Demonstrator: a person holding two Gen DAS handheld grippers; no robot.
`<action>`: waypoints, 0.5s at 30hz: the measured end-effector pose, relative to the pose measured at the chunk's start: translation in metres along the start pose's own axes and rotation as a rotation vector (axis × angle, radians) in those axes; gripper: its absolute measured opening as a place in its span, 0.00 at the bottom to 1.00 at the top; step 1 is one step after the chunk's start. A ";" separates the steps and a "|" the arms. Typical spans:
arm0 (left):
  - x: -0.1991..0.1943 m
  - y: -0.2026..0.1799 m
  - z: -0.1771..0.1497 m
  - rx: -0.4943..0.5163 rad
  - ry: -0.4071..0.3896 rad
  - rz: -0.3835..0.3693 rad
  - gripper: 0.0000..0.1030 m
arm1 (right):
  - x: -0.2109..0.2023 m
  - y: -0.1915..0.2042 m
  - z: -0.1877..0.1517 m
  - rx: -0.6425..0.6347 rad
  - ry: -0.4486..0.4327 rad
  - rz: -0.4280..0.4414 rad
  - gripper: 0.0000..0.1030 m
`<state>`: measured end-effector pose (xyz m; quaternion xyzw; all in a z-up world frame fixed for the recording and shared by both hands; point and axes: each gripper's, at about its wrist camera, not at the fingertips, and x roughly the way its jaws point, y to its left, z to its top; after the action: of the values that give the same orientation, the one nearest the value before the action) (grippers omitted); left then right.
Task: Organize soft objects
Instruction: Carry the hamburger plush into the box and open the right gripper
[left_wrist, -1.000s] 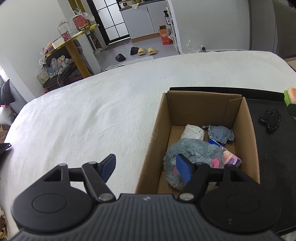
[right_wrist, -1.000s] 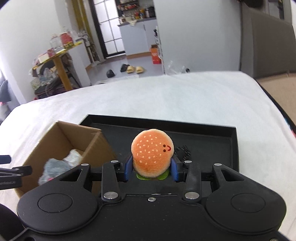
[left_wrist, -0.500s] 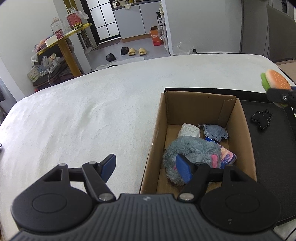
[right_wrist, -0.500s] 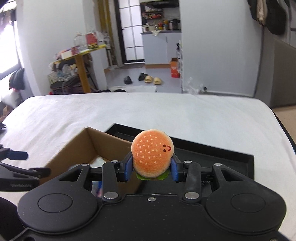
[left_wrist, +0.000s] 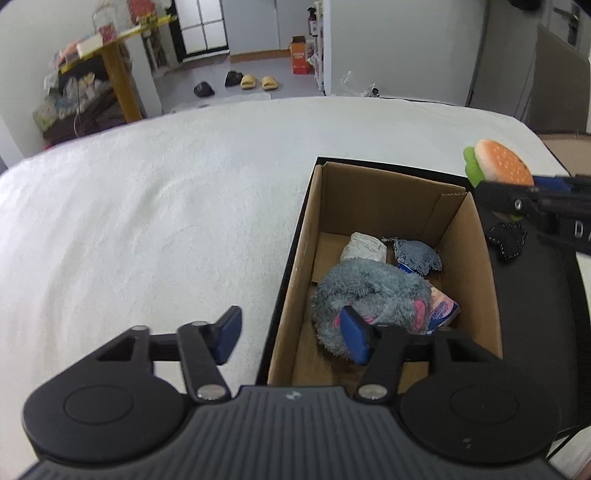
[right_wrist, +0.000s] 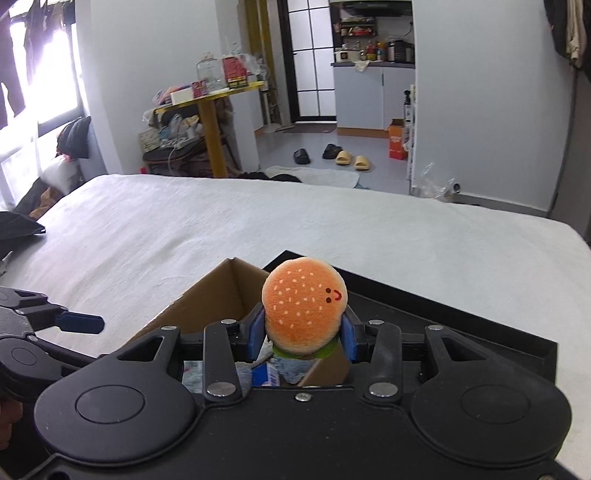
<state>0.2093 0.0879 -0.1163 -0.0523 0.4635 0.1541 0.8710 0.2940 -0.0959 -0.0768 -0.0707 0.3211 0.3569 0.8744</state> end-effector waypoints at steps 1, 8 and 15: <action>0.002 0.002 0.000 -0.012 0.010 -0.010 0.39 | 0.002 0.003 0.001 -0.001 0.003 0.005 0.39; 0.013 0.007 -0.001 -0.035 0.047 -0.026 0.15 | 0.013 0.018 -0.001 -0.033 0.028 0.026 0.40; 0.010 0.013 0.001 -0.032 0.064 -0.057 0.08 | 0.030 0.034 0.001 -0.061 0.056 0.061 0.40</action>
<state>0.2112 0.1028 -0.1234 -0.0841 0.4868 0.1350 0.8589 0.2877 -0.0533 -0.0905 -0.0973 0.3364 0.3907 0.8513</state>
